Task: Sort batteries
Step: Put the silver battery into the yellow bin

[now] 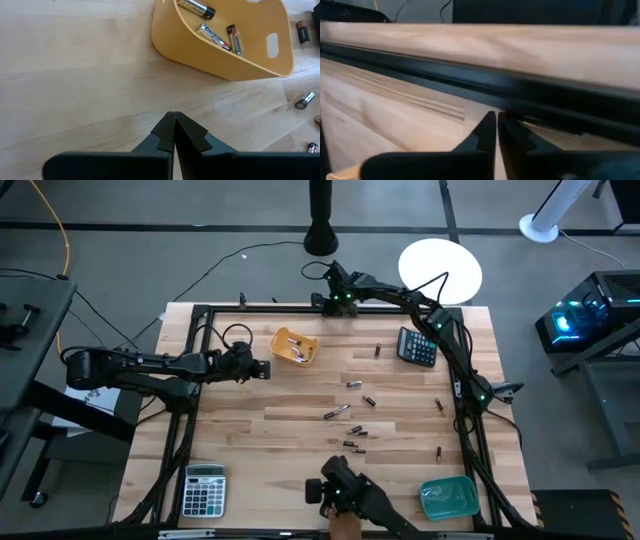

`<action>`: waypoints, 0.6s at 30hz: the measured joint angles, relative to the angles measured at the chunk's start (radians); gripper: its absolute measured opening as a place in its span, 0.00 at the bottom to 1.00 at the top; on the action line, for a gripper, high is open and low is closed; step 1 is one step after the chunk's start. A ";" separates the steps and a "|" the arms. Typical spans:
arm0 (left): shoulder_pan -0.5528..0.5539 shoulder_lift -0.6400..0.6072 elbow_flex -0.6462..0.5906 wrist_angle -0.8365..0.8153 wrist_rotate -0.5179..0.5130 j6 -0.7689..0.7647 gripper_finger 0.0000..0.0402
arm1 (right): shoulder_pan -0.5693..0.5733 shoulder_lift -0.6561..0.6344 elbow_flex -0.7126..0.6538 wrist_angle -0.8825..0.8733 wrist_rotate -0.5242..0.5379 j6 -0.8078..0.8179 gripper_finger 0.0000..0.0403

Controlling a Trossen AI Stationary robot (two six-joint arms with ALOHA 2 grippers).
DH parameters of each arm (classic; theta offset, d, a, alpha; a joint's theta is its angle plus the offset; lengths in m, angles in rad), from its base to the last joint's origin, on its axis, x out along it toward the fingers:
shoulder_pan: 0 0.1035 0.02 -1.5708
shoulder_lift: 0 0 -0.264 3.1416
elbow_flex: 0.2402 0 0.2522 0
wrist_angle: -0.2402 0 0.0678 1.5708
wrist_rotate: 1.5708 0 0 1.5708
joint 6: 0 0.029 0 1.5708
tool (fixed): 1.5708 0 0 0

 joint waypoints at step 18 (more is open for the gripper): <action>0.000 0.000 0.000 -0.014 -0.001 0.044 0.00 | -0.028 -0.001 0.113 -0.474 0.306 -0.424 0.00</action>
